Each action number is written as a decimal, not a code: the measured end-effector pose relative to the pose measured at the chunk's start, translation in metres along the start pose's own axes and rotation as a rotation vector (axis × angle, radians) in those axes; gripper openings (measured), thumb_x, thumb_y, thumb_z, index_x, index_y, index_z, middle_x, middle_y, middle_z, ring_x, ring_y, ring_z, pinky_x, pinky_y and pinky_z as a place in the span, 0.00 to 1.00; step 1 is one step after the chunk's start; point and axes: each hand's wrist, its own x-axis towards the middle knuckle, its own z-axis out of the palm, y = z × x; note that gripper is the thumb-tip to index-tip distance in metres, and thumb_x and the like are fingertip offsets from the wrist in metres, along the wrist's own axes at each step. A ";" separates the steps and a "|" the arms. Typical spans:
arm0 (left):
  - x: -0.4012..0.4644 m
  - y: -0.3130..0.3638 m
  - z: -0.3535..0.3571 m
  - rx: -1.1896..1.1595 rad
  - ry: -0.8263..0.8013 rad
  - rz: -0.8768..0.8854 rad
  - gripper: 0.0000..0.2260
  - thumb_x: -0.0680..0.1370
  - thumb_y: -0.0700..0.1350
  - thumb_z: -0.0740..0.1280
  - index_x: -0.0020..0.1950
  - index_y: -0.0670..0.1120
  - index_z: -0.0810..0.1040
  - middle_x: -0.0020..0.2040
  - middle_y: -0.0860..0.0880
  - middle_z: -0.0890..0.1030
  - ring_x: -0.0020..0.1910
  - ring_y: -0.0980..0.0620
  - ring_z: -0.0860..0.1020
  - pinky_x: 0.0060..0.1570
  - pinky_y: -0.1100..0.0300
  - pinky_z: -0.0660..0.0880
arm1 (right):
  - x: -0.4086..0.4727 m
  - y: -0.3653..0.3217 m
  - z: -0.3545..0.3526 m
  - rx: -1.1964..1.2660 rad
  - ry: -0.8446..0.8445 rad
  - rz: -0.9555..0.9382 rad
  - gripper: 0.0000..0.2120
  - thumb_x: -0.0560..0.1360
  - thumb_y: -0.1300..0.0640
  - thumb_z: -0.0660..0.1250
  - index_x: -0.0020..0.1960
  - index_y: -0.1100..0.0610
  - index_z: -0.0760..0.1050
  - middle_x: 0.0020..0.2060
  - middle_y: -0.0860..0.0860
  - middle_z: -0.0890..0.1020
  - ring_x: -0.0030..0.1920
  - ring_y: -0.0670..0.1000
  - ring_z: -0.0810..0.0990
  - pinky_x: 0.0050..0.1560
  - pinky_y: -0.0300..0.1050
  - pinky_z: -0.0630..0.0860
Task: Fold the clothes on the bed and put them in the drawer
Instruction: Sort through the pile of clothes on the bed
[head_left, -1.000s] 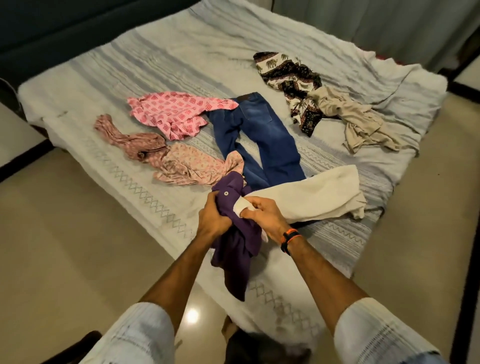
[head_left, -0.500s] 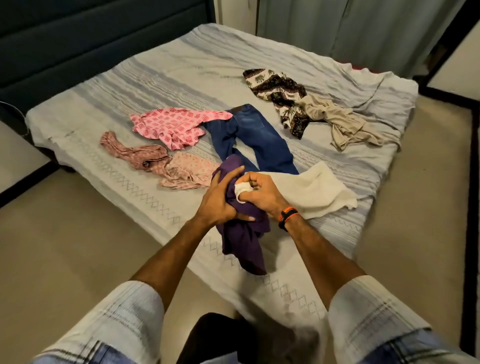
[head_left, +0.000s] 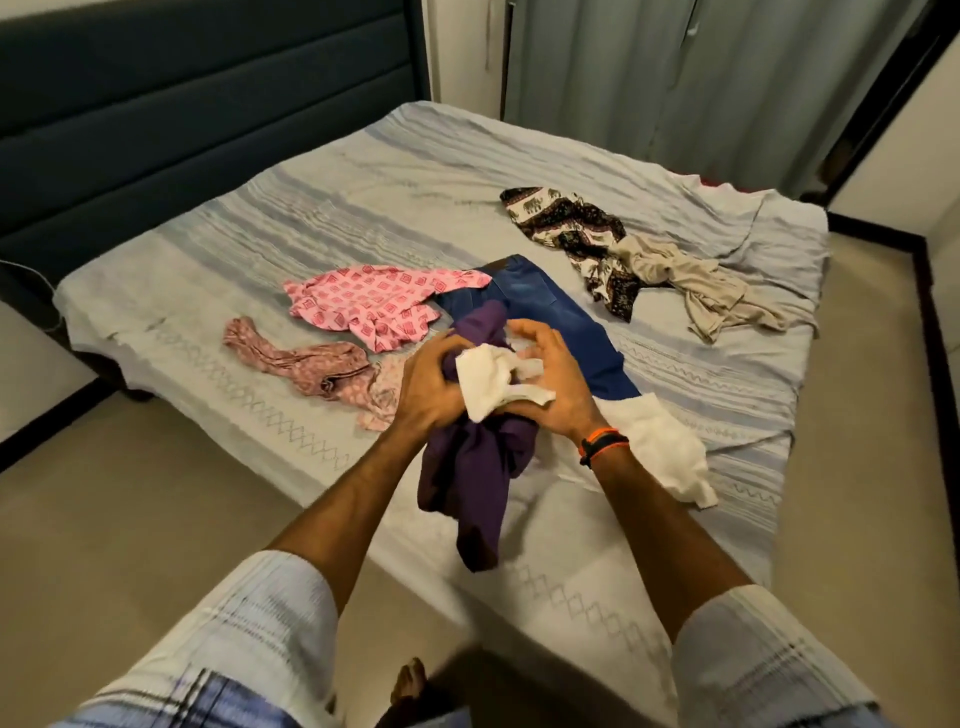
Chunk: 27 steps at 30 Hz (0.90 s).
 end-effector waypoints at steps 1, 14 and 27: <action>0.011 -0.005 -0.009 -0.023 0.007 -0.006 0.12 0.64 0.57 0.74 0.46 0.57 0.81 0.48 0.52 0.83 0.46 0.56 0.80 0.50 0.54 0.78 | 0.006 0.005 0.007 -0.101 -0.021 0.063 0.57 0.48 0.37 0.83 0.72 0.51 0.65 0.67 0.51 0.71 0.63 0.51 0.73 0.66 0.49 0.72; 0.121 -0.025 -0.059 -0.194 0.072 -0.042 0.20 0.65 0.56 0.76 0.55 0.54 0.82 0.52 0.52 0.85 0.54 0.51 0.82 0.54 0.44 0.79 | 0.097 0.025 0.038 -0.040 0.252 0.433 0.11 0.74 0.55 0.68 0.54 0.58 0.78 0.51 0.55 0.84 0.54 0.58 0.80 0.48 0.47 0.72; 0.203 -0.051 -0.090 -0.214 0.311 -0.131 0.23 0.70 0.45 0.75 0.62 0.43 0.74 0.60 0.41 0.79 0.58 0.42 0.78 0.60 0.49 0.74 | 0.248 0.005 0.043 0.368 0.247 0.253 0.25 0.70 0.65 0.59 0.66 0.53 0.74 0.51 0.48 0.82 0.55 0.53 0.80 0.61 0.58 0.77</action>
